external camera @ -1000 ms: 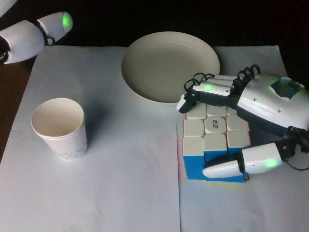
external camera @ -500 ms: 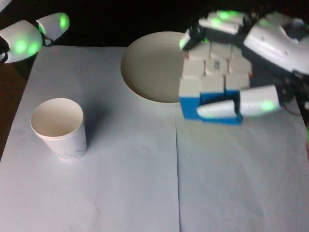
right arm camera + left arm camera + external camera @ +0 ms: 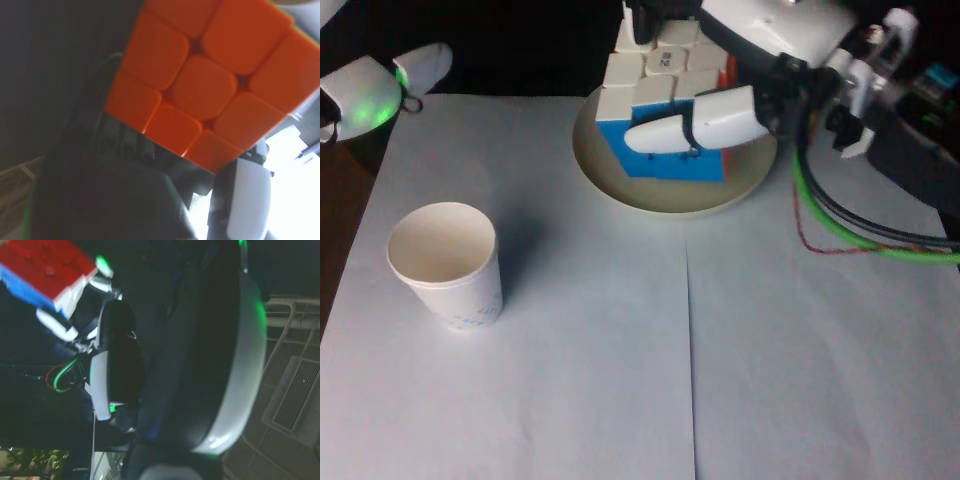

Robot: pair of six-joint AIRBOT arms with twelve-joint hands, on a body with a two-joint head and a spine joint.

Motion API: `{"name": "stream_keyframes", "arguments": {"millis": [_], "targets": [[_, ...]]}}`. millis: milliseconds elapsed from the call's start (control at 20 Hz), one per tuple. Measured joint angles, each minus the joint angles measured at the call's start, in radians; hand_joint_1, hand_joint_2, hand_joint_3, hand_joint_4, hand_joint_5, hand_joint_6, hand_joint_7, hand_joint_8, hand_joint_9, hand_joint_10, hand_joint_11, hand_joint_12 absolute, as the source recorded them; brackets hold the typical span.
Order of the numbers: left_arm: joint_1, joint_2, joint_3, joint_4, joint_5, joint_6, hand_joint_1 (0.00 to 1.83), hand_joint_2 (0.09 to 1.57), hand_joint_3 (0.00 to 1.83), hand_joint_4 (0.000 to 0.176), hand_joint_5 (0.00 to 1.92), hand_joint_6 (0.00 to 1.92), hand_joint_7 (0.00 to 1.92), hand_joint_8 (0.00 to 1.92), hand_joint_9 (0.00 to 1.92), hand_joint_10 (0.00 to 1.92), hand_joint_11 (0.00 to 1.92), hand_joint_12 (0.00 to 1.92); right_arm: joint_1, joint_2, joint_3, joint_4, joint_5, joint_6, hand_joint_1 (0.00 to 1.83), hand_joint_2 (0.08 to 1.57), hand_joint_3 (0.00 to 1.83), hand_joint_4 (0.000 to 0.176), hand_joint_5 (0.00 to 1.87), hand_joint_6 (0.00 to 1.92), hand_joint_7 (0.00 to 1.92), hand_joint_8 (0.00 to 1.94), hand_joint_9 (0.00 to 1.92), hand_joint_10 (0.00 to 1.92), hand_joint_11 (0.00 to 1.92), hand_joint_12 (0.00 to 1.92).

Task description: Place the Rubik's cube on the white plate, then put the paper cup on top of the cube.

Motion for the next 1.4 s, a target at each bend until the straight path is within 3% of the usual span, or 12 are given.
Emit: {"name": "stream_keyframes", "arguments": {"millis": [200,500,700,750,850,950,1000,1050,1200,1250,1300,1400], "targets": [[0.000,0.000,0.002,-0.005,-0.010,0.000,0.46,1.44,0.00,0.029,0.13,0.00,0.05,0.00,0.00,0.00,0.00,0.10,0.000,-0.041,0.087,0.083,-0.126,-0.003,1.05,1.39,0.00,0.000,0.41,1.73,0.62,1.68,0.47,1.79,0.56,1.92],[0.000,0.000,0.002,-0.001,-0.011,0.000,0.49,1.44,0.00,0.039,0.14,0.00,0.06,0.00,0.02,0.01,0.00,0.17,-0.001,-0.045,0.097,0.114,-0.134,-0.003,0.98,1.20,0.00,0.000,0.07,0.79,0.16,0.88,0.13,1.29,0.00,1.68],[0.000,0.000,0.002,-0.003,-0.011,0.000,0.47,1.44,0.00,0.038,0.14,0.00,0.06,0.00,0.00,0.00,0.01,0.03,-0.003,-0.048,0.087,0.118,-0.137,-0.002,0.73,1.19,0.00,0.087,0.03,0.08,0.07,0.01,0.02,0.37,0.00,0.76],[0.000,0.000,0.002,-0.002,-0.011,0.000,0.46,1.43,0.00,0.042,0.14,0.00,0.06,0.00,0.00,0.00,0.01,0.03,-0.003,-0.047,0.082,0.119,-0.134,0.000,0.69,1.18,0.00,0.095,0.01,0.05,0.02,0.00,0.00,0.29,0.00,0.76],[0.002,0.000,0.002,-0.002,-0.013,0.000,0.46,1.43,0.00,0.044,0.14,0.00,0.06,0.00,0.00,0.00,0.00,0.09,-0.003,-0.039,0.062,0.120,-0.121,0.000,0.56,1.14,0.00,0.104,0.00,0.00,0.00,0.00,0.02,0.18,0.00,1.72],[0.009,0.000,0.000,-0.002,-0.017,0.000,0.48,1.43,0.00,0.047,0.14,0.00,0.05,0.00,0.02,0.00,0.00,0.21,-0.003,-0.025,0.041,0.119,-0.117,0.000,0.55,1.11,0.00,0.116,0.00,0.00,0.00,0.00,0.02,0.12,0.00,1.41],[0.011,0.000,0.000,-0.003,-0.018,0.000,0.51,1.42,0.00,0.043,0.15,0.00,0.07,0.00,0.05,0.01,0.00,0.28,-0.003,-0.014,0.027,0.119,-0.113,-0.005,0.51,1.10,0.00,0.116,0.00,0.00,0.00,0.00,0.02,0.01,0.00,0.19],[0.011,0.000,-0.002,-0.005,-0.017,0.000,0.55,1.42,0.00,0.034,0.16,0.00,0.09,0.00,0.09,0.01,0.00,0.45,-0.010,0.008,0.003,0.116,-0.095,-0.014,0.45,1.09,0.00,0.112,0.00,0.00,0.00,0.00,0.00,0.00,0.00,0.00],[0.012,0.003,-0.011,-0.006,-0.024,0.000,0.56,1.41,0.00,0.048,0.16,0.00,0.08,0.00,0.08,0.00,0.00,0.42,-0.027,0.087,-0.081,0.119,-0.054,-0.064,0.41,1.10,0.00,0.080,0.00,0.00,0.00,0.00,0.00,0.00,0.02,0.01],[0.021,0.007,-0.014,-0.002,-0.031,0.000,0.56,1.40,0.00,0.061,0.15,0.00,0.05,0.00,0.06,0.00,0.00,0.42,-0.034,0.135,-0.127,0.117,-0.017,-0.095,0.43,1.10,0.00,0.142,0.00,0.00,0.00,0.00,0.00,0.00,0.00,0.00],[0.024,0.011,-0.019,-0.003,-0.032,-0.001,0.56,1.39,0.00,0.073,0.15,0.00,0.05,0.00,0.08,0.01,0.00,0.50,-0.043,0.175,-0.166,0.122,0.023,-0.121,0.49,1.12,0.01,0.133,0.00,0.00,0.00,0.00,0.00,0.00,0.01,0.00],[0.031,0.021,-0.027,-0.004,-0.035,-0.002,0.57,1.37,0.00,0.075,0.14,0.00,0.06,0.00,0.10,0.01,0.00,0.60,-0.078,0.246,-0.237,0.119,0.099,-0.154,0.57,1.12,0.00,0.103,0.01,0.00,0.00,0.00,0.12,0.07,0.00,1.20]]}}
